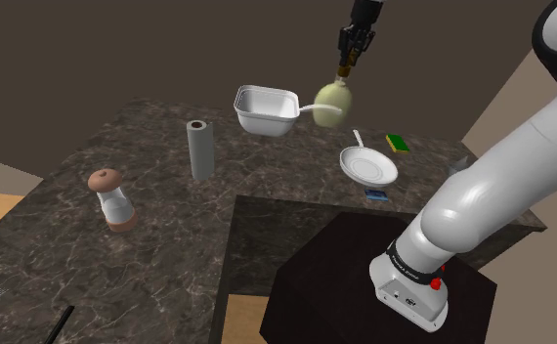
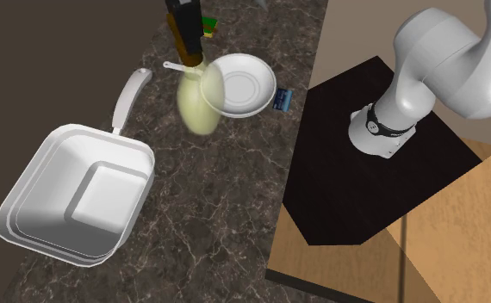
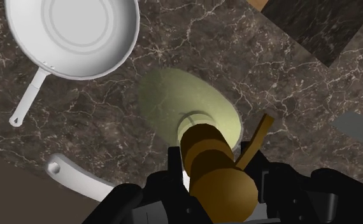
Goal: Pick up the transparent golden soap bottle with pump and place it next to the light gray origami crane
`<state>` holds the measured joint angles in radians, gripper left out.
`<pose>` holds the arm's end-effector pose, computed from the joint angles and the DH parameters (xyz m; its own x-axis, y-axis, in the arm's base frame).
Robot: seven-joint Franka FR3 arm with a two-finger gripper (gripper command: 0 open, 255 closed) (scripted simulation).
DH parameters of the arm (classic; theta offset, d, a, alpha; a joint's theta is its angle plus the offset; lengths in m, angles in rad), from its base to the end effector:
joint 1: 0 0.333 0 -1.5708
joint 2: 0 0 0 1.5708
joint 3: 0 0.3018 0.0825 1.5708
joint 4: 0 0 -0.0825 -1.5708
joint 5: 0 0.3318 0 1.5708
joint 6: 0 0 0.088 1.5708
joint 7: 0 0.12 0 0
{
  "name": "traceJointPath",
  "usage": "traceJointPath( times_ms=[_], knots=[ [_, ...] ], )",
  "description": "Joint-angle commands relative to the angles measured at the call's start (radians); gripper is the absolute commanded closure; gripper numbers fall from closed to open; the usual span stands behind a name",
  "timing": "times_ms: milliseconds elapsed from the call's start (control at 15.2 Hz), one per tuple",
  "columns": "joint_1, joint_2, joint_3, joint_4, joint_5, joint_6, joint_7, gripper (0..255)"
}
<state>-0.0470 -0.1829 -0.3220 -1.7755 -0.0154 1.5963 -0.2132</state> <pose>0.4151 -0.1763 0.5957 0.9887 -0.1497 0.0036 -0.1494 -0.9879 -0.0424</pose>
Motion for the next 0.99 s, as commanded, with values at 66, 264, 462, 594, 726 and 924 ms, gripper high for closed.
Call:
traceJointPath(
  times_ms=[66,264,462,594,726,924],
  knots=[
    [0.000,0.010,-0.001,0.055,0.003,-0.045,-0.002,255],
    [0.001,0.023,-0.002,0.110,0.007,-0.087,-0.004,255],
    [0.001,0.039,-0.004,0.169,0.012,-0.131,-0.006,255],
    [0.001,0.052,-0.006,0.210,0.015,-0.160,-0.008,255],
    [0.000,0.065,-0.008,0.253,0.020,-0.191,-0.011,255],
    [-0.001,0.088,-0.012,0.321,0.027,-0.237,-0.015,255]
  ],
)
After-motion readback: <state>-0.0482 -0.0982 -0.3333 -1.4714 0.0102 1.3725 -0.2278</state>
